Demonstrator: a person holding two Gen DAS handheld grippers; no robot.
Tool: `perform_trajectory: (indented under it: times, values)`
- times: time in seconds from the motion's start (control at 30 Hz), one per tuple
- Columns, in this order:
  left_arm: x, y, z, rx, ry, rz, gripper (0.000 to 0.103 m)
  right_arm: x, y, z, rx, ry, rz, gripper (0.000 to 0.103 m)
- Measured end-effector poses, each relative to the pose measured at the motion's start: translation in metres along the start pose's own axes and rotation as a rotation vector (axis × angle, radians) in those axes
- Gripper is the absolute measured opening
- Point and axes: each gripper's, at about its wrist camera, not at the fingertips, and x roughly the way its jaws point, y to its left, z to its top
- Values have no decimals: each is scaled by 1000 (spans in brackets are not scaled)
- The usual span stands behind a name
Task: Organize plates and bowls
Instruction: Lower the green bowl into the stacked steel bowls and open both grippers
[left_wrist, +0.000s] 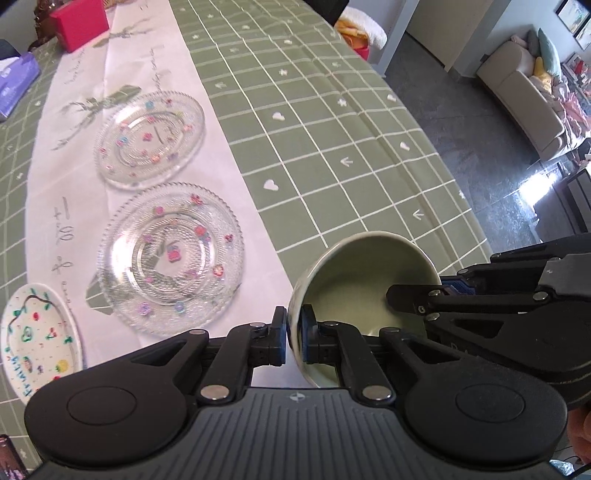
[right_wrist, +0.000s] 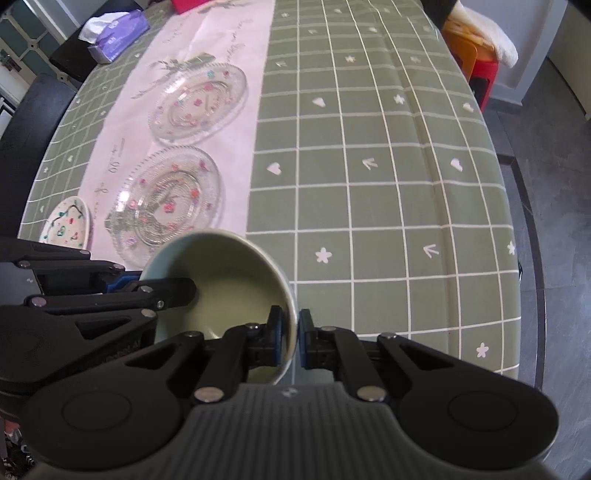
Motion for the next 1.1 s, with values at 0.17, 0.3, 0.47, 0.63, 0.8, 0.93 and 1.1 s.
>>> perform_trajectory:
  times: [0.17,0.3,0.47,0.63,0.8,0.93,1.1]
  values:
    - [-41,15,-11,-18,-50,17,7,-31,32,-2,-55,-57,8,6]
    - [-69,35,-26,-48,-80,38,7,-49,65,-4,-111,-88,16,6]
    - [-99,64,-52,-97,-102,74,7,-60,113,-10,-198,-104,40,6]
    - [-111,97,-81,-160,-97,98,7,-55,160,-17,-283,-88,58,6]
    - [-106,126,-104,-225,-71,96,7,-37,194,-25,-341,-51,58,7]
    - [-95,138,-118,-244,-34,97,7,-18,210,-32,-373,-12,46,7]
    - [-82,146,-120,-255,-7,79,6,0,214,-33,-377,27,30,7]
